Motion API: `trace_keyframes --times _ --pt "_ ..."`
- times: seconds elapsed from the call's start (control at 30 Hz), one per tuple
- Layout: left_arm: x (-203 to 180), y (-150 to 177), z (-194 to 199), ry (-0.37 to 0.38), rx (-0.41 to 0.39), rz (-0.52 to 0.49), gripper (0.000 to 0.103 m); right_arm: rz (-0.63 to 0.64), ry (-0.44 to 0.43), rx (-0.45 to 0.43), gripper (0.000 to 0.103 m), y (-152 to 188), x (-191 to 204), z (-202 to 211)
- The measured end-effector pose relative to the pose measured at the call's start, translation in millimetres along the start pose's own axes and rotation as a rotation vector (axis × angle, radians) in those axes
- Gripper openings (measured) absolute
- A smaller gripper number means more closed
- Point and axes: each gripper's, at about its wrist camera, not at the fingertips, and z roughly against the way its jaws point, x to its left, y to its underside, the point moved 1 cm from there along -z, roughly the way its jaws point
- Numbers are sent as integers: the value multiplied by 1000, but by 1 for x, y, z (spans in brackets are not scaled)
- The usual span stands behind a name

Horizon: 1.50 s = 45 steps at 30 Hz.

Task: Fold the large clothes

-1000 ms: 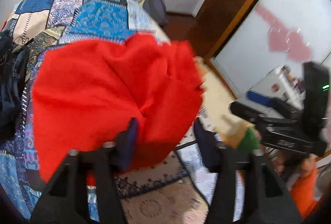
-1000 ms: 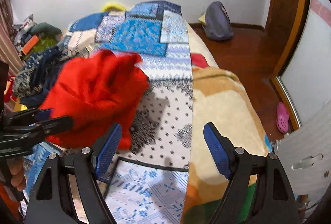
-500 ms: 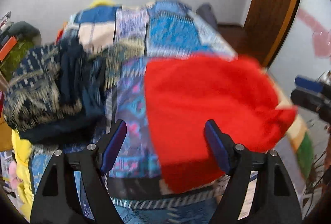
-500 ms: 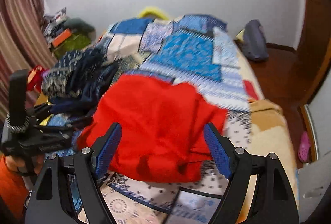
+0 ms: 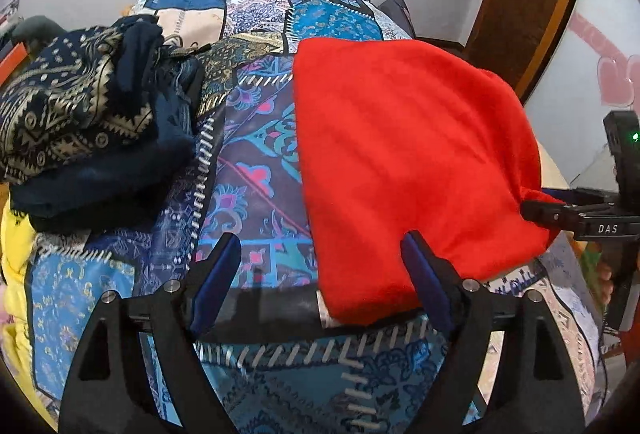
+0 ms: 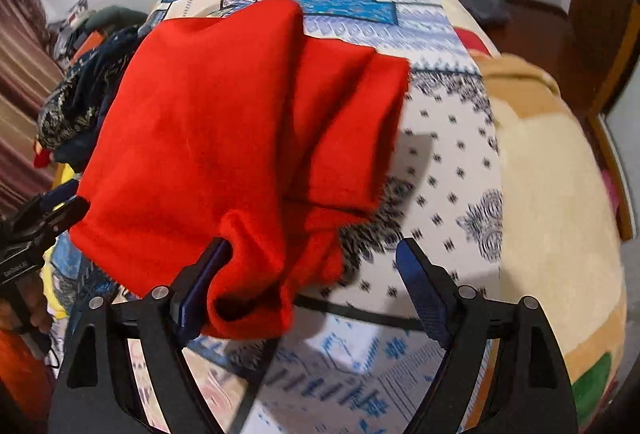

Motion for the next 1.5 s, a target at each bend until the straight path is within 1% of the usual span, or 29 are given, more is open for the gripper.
trace_keyframes --times 0.07,0.23,0.3,0.33,0.4,0.53,0.63,0.67,0.77,0.87,0.97,1.03,1.1,1.2,1.27,1.33,1.43,1.5 --pt "1 3 4 -5 3 0 83 4 9 -7 81 5 -2 4" --pt "1 12 18 -43 13 -47 83 -21 44 -25 81 10 -2 15" --pt "4 15 21 -98 30 -63 82 -11 78 -49 81 7 -1 23" --pt "8 16 25 -143 24 -73 82 4 98 -62 81 6 1 29" --pt "15 14 32 -174 11 -75 82 26 117 -89 81 2 5 39" --pt "26 1 49 -187 -44 -46 82 38 106 -166 83 -11 13 61" --pt "27 -16 55 -167 -98 -20 83 32 76 -198 83 -22 19 65" --pt "27 -20 54 -160 -105 -16 83 28 67 -202 83 -24 20 64" --pt "22 -33 42 -122 -105 -2 83 10 21 -202 83 -34 23 55" --pt "18 -41 24 -59 -75 20 83 -27 -32 -165 83 -36 22 39" --pt "13 -45 0 35 -14 47 83 -58 -61 -119 83 -34 15 20" --pt "11 -47 -15 98 26 71 83 -77 -61 -86 83 -33 8 7" --pt "11 -48 -28 144 59 93 83 -103 -80 -51 83 -33 -1 -5" --pt "14 -52 -49 239 104 150 83 -153 -152 -12 83 -33 -14 -17" --pt "16 -55 -59 288 127 186 83 -178 -201 6 83 -35 -21 -23" --pt "18 -58 -70 326 152 222 83 -207 -253 27 84 -38 -27 -32" --pt "19 -62 -82 362 180 252 83 -238 -322 54 85 -43 -32 -43" --pt "19 -64 -90 390 201 272 83 -249 -360 57 86 -48 -35 -47"
